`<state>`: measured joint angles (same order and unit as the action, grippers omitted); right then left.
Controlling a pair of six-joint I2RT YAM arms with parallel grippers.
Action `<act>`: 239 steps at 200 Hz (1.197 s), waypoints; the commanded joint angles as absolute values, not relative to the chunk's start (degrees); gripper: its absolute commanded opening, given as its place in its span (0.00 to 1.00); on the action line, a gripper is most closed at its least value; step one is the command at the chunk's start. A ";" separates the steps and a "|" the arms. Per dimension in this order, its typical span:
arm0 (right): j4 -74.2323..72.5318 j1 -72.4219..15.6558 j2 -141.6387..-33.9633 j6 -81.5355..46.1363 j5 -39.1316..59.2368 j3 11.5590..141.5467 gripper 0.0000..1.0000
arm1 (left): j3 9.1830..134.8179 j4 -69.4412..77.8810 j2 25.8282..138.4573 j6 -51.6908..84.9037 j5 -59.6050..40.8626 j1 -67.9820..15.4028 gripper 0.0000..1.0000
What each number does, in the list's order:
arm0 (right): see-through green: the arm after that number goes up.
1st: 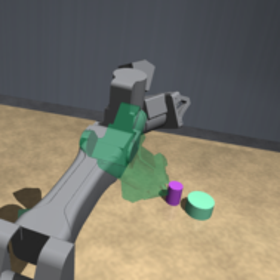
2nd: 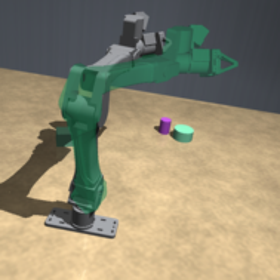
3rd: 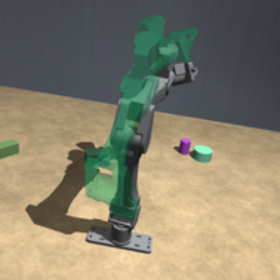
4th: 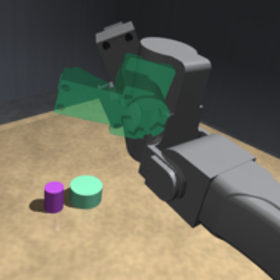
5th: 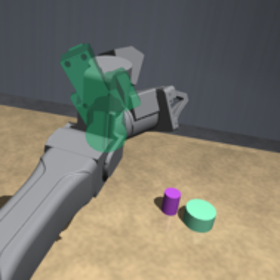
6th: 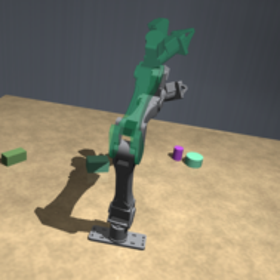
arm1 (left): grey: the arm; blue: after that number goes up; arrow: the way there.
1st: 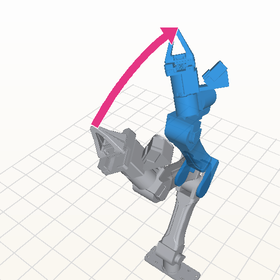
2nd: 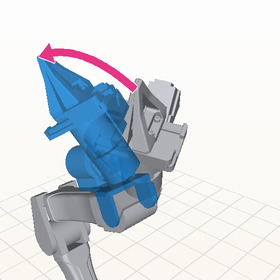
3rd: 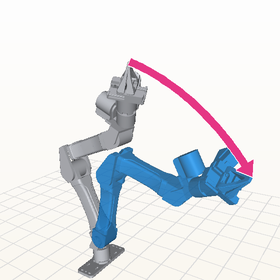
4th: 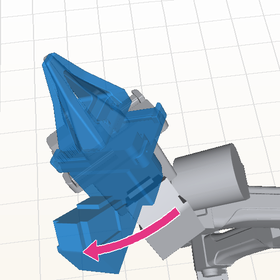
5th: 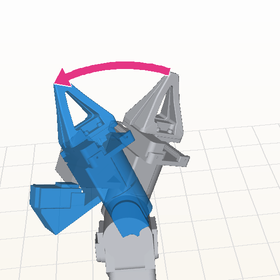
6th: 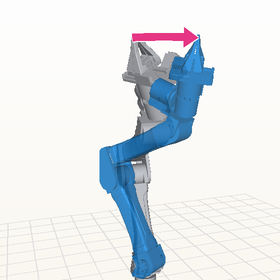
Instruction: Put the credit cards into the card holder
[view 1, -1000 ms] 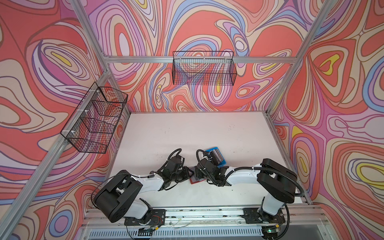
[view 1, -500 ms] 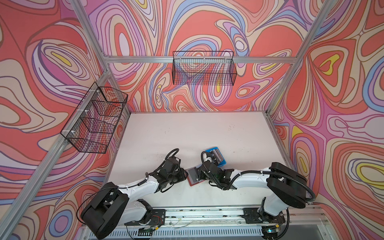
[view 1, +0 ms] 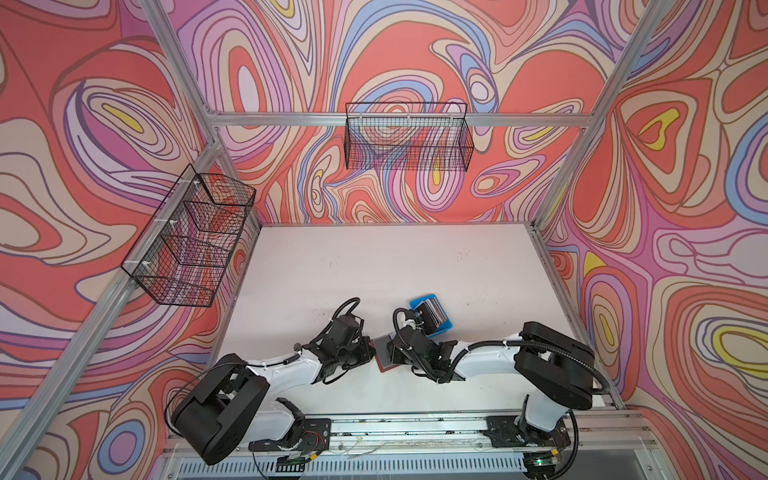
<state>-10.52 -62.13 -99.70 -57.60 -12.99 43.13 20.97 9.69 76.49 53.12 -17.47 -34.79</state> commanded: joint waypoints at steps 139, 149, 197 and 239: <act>-4.20 -67.35 -93.74 -57.91 -23.61 45.26 0.38 | 28.98 -31.46 48.49 42.21 -1.74 -27.34 0.33; -3.53 -67.40 -93.04 -58.18 -24.56 44.44 0.38 | 31.73 -35.15 46.72 41.20 1.67 -27.40 0.41; -4.19 -67.41 -95.95 -57.66 -23.33 43.68 0.37 | 31.93 -38.33 43.06 41.15 3.95 -27.40 0.56; -1.24 -67.41 -99.39 -57.22 -24.72 46.80 0.37 | 25.63 -26.84 46.67 44.45 -8.20 -27.36 0.56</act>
